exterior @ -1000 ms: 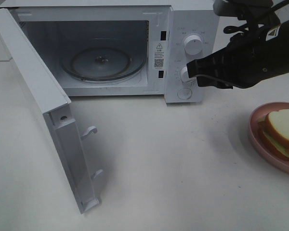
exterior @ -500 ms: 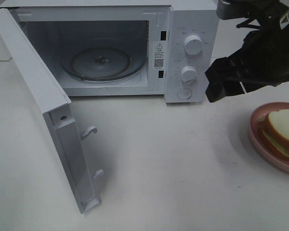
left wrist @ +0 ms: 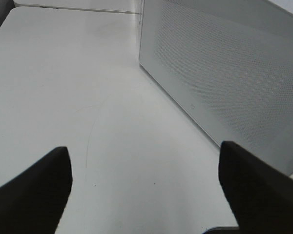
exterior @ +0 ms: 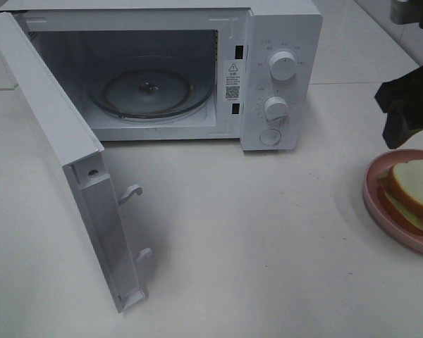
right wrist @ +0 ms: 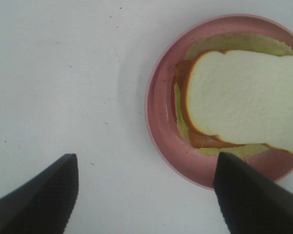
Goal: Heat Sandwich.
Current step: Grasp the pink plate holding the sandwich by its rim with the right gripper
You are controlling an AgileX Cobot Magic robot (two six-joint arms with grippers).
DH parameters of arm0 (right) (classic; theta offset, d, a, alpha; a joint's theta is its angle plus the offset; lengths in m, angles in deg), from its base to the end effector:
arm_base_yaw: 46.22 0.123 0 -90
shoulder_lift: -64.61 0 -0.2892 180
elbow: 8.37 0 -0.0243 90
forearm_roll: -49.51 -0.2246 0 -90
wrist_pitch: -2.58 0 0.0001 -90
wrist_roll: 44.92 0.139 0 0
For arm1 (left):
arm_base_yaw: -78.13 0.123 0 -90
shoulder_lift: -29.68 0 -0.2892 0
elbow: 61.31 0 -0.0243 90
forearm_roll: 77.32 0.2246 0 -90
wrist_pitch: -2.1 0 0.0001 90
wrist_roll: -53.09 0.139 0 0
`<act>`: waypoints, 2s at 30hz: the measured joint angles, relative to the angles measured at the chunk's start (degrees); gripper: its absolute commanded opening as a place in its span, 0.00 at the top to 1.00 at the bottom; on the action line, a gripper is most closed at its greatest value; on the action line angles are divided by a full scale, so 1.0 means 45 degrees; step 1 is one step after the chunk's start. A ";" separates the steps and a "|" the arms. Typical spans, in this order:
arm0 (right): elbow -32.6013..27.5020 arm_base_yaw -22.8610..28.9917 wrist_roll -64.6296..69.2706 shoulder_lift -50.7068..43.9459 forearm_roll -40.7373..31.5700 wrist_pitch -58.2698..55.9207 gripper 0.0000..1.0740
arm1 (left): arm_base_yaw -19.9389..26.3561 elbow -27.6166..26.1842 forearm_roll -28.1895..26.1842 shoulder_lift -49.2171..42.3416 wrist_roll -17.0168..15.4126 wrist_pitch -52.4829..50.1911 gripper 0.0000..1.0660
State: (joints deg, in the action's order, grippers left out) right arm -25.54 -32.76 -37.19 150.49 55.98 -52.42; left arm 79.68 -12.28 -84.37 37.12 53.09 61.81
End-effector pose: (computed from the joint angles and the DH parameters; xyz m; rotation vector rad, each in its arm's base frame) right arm 0.2515 0.0470 0.2562 -0.2015 2.7386 -0.0440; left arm 0.0116 -0.0144 0.2441 -0.0232 2.0239 -0.1298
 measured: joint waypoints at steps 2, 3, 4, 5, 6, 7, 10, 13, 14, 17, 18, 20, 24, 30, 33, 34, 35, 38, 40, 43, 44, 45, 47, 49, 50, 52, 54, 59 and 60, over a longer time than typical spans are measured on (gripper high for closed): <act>0.0000 -0.0242 -0.0064 0.0000 -0.0204 -0.0013 0.30 | 0.0000 0.0000 0.0000 0.0000 0.0000 0.0000 0.29; -0.0038 -0.0624 -0.0407 0.0000 -0.0917 0.0038 0.30 | 0.0000 0.0000 0.0000 0.0000 0.0000 0.0000 0.29; -0.0127 -0.0802 -0.0649 0.0000 -0.1350 0.0140 0.30 | 0.0000 0.0000 0.0000 0.0000 0.0000 0.0000 0.29; -0.0255 -0.0955 -0.0917 0.0000 -0.1783 0.0267 0.30 | 0.0000 0.0000 0.0000 0.0000 0.0000 0.0000 0.29; -0.0255 -0.0955 -0.0917 0.0000 -0.1783 0.0267 0.30 | 0.0000 0.0000 0.0000 0.0000 0.0000 0.0000 0.29; -0.0560 -0.1159 -0.1311 0.0000 -0.2355 0.0586 0.30 | 0.0000 0.0000 0.0000 0.0000 0.0000 0.0000 0.29; -0.0879 -0.1248 -0.1477 0.0038 -0.2623 0.0942 0.30 | 0.0000 0.0000 0.0000 0.0000 0.0000 0.0000 0.29; -0.1388 -0.1286 -0.1515 0.0242 -0.2597 0.1604 0.30 | 0.0000 0.0000 0.0000 0.0000 0.0000 0.0000 0.29; -0.1451 -0.1286 -0.1515 0.0331 -0.2546 0.1732 0.30 | 0.0000 0.0000 0.0000 0.0000 0.0000 0.0000 0.29; -0.1515 -0.1286 -0.1375 0.0662 -0.2343 0.2012 0.30 | 0.0000 0.0000 0.0000 0.0000 0.0000 0.0000 0.29; -0.1515 -0.1299 -0.1350 0.0789 -0.2305 0.2050 0.30 | 0.0000 0.0000 0.0000 0.0000 0.0000 0.0000 0.29; -0.1515 -0.1299 -0.1324 0.0891 -0.2292 0.2114 0.30 | 0.0000 0.0000 0.0000 0.0000 0.0000 0.0000 0.29; -0.1515 -0.1299 -0.1235 0.1541 -0.2177 0.2381 0.31 | 0.0000 0.0000 0.0000 0.0000 0.0000 0.0000 0.29; -0.1515 -0.1299 -0.1019 0.2661 -0.1935 0.2928 0.32 | 0.0000 0.0000 0.0000 0.0000 0.0000 0.0000 0.29; -0.1515 -0.1299 -0.0904 0.2928 -0.1693 0.3081 0.32 | 0.0000 0.0000 0.0000 0.0000 0.0000 0.0000 0.29; -0.1515 -0.1299 -0.0637 0.3221 -0.1439 0.3119 0.33 | 0.0000 0.0000 0.0000 0.0000 0.0000 0.0000 0.29; -0.1515 -0.1299 -0.0547 0.3349 -0.1286 0.3119 0.33 | 0.0000 0.0000 0.0000 0.0000 0.0000 0.0000 0.29; -0.1515 -0.1171 -0.0318 0.3591 -0.0891 0.3234 0.34 | 0.0000 0.0000 0.0000 0.0000 0.0000 0.0000 0.29; -0.1515 -0.0993 -0.0216 0.3654 -0.0675 0.3361 0.35 | 0.0000 0.0000 0.0000 0.0000 0.0000 0.0000 0.29; -0.1515 -0.0675 0.0013 0.3667 -0.0509 0.3565 0.35 | 0.0000 0.0000 0.0000 0.0000 0.0000 0.0000 0.29; -0.1515 -0.0611 0.0025 0.3667 -0.0497 0.3654 0.35 | 0.0000 0.0000 0.0000 0.0000 0.0000 0.0000 0.29; -0.1515 -0.0598 0.0051 0.3667 -0.0497 0.3743 0.35 | 0.0000 0.0000 0.0000 0.0000 0.0000 0.0000 0.29; -0.1515 -0.0573 0.0127 0.3667 -0.0407 0.3794 0.35 | 0.0000 0.0000 0.0000 0.0000 0.0000 0.0000 0.29; -0.1515 -0.0573 0.0357 0.3692 -0.0293 0.3794 0.35 | 0.0000 0.0000 0.0000 0.0000 0.0000 0.0000 0.29; -0.1515 -0.0573 0.0433 0.3743 -0.0166 0.3794 0.35 | 0.0000 0.0000 0.0000 0.0000 0.0000 0.0000 0.29; -0.1515 -0.0547 0.0662 0.3922 -0.0025 0.3782 0.35 | 0.0000 0.0000 0.0000 0.0000 0.0000 0.0000 0.29; -0.1515 -0.0471 0.0764 0.4113 0.0102 0.3782 0.35 | 0.0000 0.0000 0.0000 0.0000 0.0000 0.0000 0.29; -0.1515 -0.0458 0.1108 0.4584 0.0280 0.3960 0.35 | 0.0000 0.0000 0.0000 0.0000 0.0000 0.0000 0.29; -0.1515 -0.0458 0.1095 0.4622 0.0280 0.4011 0.36 | 0.0000 0.0000 0.0000 0.0000 0.0000 0.0000 0.29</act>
State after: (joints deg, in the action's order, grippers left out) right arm -32.36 -34.82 -32.26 171.29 57.24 -34.37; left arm 79.68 -12.28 -84.37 37.12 53.09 61.81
